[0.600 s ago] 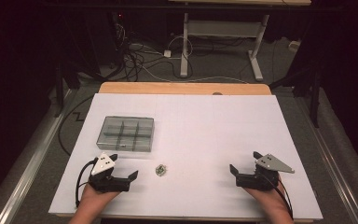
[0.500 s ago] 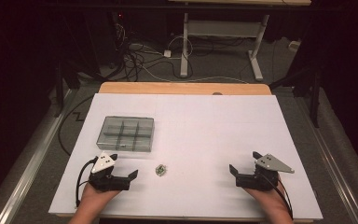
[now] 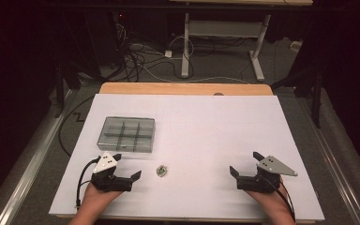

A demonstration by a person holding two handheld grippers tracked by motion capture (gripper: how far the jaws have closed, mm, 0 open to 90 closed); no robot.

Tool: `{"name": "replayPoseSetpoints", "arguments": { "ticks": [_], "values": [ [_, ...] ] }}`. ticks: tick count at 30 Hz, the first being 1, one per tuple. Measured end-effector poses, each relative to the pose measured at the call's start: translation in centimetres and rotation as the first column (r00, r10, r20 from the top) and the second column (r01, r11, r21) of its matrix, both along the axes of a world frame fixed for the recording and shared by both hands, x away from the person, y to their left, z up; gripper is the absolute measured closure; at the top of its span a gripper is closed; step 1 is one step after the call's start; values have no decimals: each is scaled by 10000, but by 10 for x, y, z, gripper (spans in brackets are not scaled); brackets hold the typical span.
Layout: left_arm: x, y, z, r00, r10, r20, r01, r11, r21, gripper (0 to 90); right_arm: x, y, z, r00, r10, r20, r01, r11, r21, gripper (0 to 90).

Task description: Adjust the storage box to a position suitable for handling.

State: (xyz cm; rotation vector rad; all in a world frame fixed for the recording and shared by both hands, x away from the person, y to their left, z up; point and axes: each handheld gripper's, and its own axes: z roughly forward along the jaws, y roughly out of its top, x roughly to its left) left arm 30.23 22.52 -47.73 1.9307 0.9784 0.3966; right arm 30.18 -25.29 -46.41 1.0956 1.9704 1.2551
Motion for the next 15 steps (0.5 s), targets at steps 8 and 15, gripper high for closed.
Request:
{"name": "replayPoseSetpoints", "arguments": {
  "ticks": [8,15],
  "values": [
    [-2,-7,6,9996,-299,3,299,9995,-138,25,3,2,-2,10000,14,-81,-15,10000,-99,1],
    [1,-22,4,9940,-1004,-441,997,9949,-172,140,1,2,-1,10000,-28,56,29,9999,-168,1]
  ]
}}
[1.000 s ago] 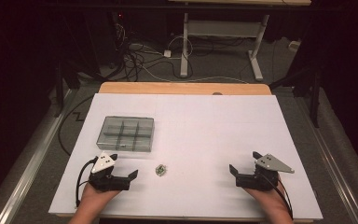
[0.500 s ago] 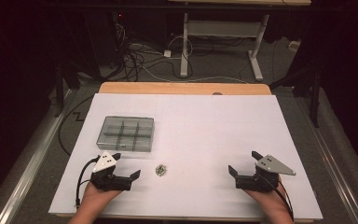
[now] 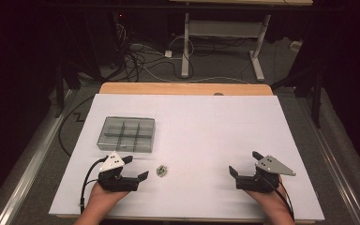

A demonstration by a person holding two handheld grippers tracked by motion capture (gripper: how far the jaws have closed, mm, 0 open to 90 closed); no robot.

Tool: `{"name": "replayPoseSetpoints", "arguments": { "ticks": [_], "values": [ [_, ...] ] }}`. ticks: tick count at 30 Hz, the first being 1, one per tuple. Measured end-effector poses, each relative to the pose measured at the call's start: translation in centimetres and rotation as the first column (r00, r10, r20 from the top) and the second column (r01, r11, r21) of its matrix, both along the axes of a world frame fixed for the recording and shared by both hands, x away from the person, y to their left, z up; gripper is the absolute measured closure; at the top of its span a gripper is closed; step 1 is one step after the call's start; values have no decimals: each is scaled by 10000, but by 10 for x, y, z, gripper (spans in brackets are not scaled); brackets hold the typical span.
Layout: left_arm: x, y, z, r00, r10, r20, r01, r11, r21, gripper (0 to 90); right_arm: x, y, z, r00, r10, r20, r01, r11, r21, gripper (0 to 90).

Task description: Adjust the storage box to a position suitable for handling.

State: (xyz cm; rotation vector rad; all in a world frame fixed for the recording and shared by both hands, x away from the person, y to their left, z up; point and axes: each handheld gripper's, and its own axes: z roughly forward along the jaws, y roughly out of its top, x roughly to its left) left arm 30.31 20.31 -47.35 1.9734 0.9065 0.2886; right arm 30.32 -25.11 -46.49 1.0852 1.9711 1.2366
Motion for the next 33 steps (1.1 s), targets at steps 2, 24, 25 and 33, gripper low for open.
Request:
{"name": "replayPoseSetpoints", "arguments": {
  "ticks": [2,24,25,33],
  "values": [
    [1,-6,-1,9997,-233,-23,234,9995,192,159,-1,-1,0,10000,-47,18,47,10000,-36,1],
    [27,-67,-9,9855,-1596,-577,1686,9584,2301,440,-12,-13,-2,9995,-301,-80,299,9991,-314,1],
    [27,-67,-9,9855,-1596,-577,1686,9584,2301,446,-12,-13,-3,9994,-322,-94,319,9990,-308,1],
    [28,-68,-10,9830,-1733,-603,1825,9574,2238,483,-11,-13,-4,9993,-339,-144,333,9986,-420,1]
  ]
}}
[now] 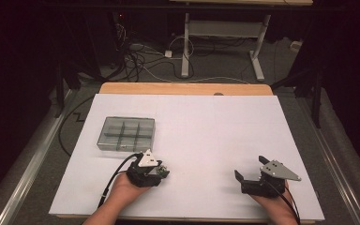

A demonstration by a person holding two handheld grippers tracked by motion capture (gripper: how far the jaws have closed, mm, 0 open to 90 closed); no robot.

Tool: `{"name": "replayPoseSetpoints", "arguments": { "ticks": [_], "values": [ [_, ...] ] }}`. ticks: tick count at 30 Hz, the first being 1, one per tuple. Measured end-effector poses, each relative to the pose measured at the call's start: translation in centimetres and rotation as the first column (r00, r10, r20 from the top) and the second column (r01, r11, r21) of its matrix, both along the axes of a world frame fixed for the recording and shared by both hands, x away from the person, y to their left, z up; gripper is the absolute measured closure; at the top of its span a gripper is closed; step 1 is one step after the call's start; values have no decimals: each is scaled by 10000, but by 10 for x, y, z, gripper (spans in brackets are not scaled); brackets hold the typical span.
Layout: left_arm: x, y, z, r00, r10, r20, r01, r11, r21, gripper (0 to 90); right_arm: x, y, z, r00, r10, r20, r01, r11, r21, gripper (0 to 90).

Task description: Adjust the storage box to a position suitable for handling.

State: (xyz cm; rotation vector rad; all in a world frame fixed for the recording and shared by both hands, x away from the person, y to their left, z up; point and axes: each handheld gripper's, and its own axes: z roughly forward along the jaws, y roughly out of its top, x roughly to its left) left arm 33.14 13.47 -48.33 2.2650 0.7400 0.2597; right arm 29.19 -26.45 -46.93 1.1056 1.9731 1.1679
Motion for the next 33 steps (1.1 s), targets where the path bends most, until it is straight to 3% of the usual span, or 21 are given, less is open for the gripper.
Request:
{"name": "replayPoseSetpoints", "arguments": {
  "ticks": [7,23,30,33],
  "values": [
    [0,1,0,9999,-134,-44,134,9999,-43,534,0,1,0,10000,69,-28,-69,10000,-20,1],
    [-1,3,1,9999,-82,-98,80,9998,-203,552,1,1,0,10000,66,-37,-66,10000,16,1],
    [-10,19,5,9997,252,-16,-253,9989,-399,552,3,4,0,9999,158,-5,-158,9998,83,1],
    [-17,35,7,9975,694,-93,-698,9966,-448,552,3,6,1,9997,229,9,-229,9997,100,1]
  ]
}}
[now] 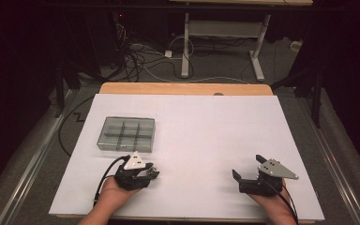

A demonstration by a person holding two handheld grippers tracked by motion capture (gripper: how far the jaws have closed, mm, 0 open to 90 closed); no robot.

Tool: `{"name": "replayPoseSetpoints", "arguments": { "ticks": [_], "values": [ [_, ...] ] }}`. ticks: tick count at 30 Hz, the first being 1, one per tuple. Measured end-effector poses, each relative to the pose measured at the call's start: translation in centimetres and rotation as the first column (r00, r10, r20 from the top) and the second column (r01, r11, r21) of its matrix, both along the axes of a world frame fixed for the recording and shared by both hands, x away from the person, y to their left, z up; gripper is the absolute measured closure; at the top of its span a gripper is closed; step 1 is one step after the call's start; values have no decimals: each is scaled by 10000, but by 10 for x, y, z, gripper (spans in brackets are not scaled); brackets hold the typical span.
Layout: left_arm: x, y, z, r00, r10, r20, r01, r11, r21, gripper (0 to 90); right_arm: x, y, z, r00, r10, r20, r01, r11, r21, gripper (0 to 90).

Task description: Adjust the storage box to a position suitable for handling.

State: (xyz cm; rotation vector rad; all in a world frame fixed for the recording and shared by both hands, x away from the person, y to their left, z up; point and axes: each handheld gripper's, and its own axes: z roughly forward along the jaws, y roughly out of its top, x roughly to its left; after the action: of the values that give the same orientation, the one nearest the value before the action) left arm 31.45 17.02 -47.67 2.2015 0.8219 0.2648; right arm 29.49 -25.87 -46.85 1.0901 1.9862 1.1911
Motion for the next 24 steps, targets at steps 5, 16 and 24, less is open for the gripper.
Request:
{"name": "replayPoseSetpoints", "arguments": {
  "ticks": [5,16,24],
  "values": [
    [-8,17,1,9990,448,-94,-449,9989,-142,552,2,3,0,9999,90,46,-90,10000,-15,1],
    [-23,45,-6,9943,985,-420,-976,9950,233,552,2,5,0,9999,153,36,-153,9999,0,1],
    [-24,46,-7,9947,979,-303,-974,9951,171,550,2,5,0,9999,134,29,-134,9999,8,1]
  ]
}}
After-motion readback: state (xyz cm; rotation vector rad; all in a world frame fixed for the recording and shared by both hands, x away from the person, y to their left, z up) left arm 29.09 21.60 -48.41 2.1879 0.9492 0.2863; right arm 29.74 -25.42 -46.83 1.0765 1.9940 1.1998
